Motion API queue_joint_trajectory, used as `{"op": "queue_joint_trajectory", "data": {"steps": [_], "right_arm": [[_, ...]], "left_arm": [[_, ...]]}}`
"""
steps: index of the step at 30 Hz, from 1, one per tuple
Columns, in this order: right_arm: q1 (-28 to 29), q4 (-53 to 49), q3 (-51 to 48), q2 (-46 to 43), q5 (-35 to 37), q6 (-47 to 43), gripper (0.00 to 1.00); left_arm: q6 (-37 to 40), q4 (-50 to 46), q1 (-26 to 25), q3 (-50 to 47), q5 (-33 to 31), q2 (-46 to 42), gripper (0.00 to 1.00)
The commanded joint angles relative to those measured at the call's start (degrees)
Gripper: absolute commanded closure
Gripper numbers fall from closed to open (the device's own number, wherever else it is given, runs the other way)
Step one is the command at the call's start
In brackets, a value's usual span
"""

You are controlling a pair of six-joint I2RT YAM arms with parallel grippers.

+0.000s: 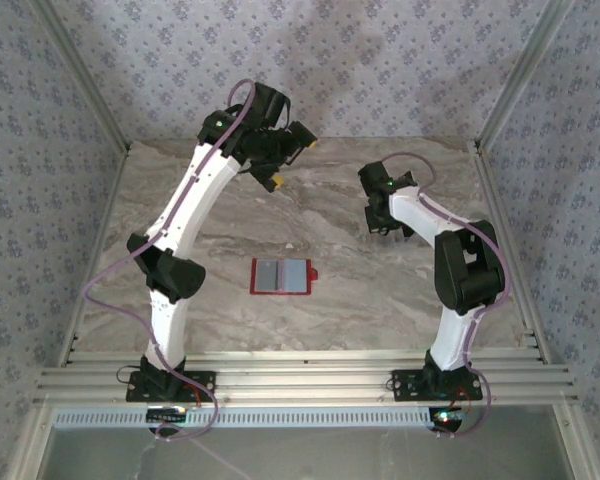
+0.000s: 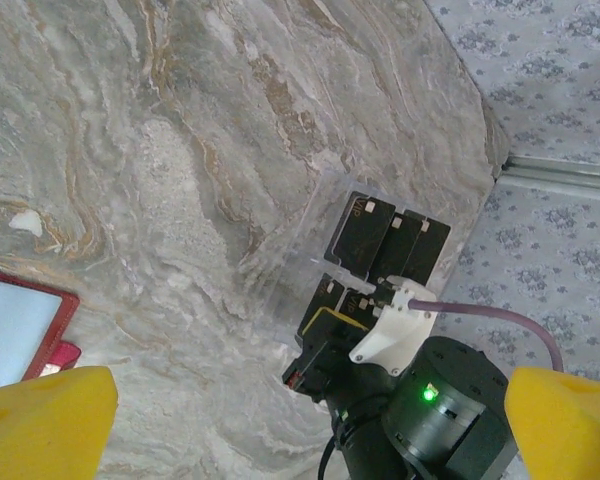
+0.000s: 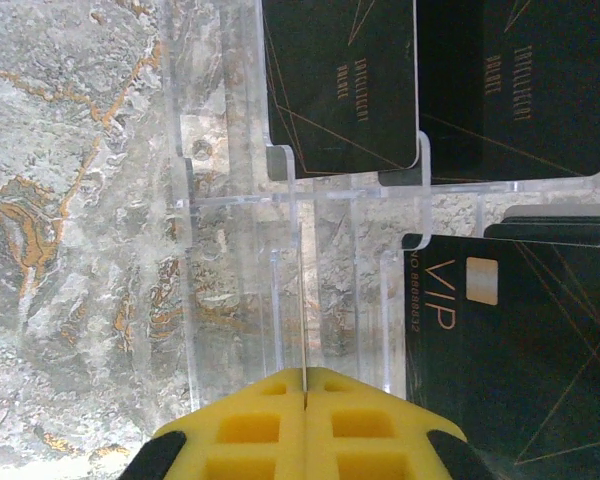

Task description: Put the credit cards into the card holder

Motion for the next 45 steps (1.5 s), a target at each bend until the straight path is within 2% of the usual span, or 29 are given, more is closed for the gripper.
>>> {"op": "queue_joint_trajectory", "data": {"steps": [1, 7, 14, 18, 22, 28, 30, 36, 40, 45], "right_arm": [[0.2, -1.6, 1.8, -0.8, -1.4, 0.0, 1.0], [0.2, -2.3, 2.7, -2.5, -3.3, 0.2, 1.0], [-0.2, -2.8, 3.6, -4.2, -4.6, 0.4, 1.0], [-0.3, -2.9, 3.8, -5.3, -5.3, 1.2, 1.0], [-0.3, -2.8, 3.5, -6.9, -5.9, 2.2, 1.0], [-0.2, -2.1, 2.7, -9.6, -7.4, 3.7, 1.0], [-0.2, -1.8, 2.8, -10.2, -7.9, 4.3, 1.0], [0.7, -0.9, 3.0, -12.6, -10.6, 6.2, 1.0], [2.4, 0.3, 1.8, -14.6, -13.9, 9.1, 1.0], [5.0, 5.3, -2.9, -17.5, -20.9, 15.5, 1.0]], "left_arm": [[-0.8, 0.6, 0.3, 0.7, 2.8, -0.3, 0.0], [-1.4, 1.9, -0.2, -1.1, 6.2, -0.7, 0.0], [-0.4, 2.6, -0.6, -1.5, 5.0, -1.0, 0.0], [4.6, 1.9, -0.6, -3.6, 2.6, -2.4, 0.0], [9.3, 7.2, 0.3, -16.7, 1.9, -8.0, 0.0], [8.0, 28.5, 3.7, -51.3, 1.9, -24.0, 0.0], [8.0, 33.6, 5.1, -59.2, 1.8, -28.2, 0.0], [14.3, 33.4, 9.0, -71.4, 0.8, -34.5, 0.0], [19.5, 36.2, 11.2, -79.4, 2.8, -37.3, 0.0], [26.5, 38.8, 12.3, -86.4, 2.7, -39.1, 0.01]]}}
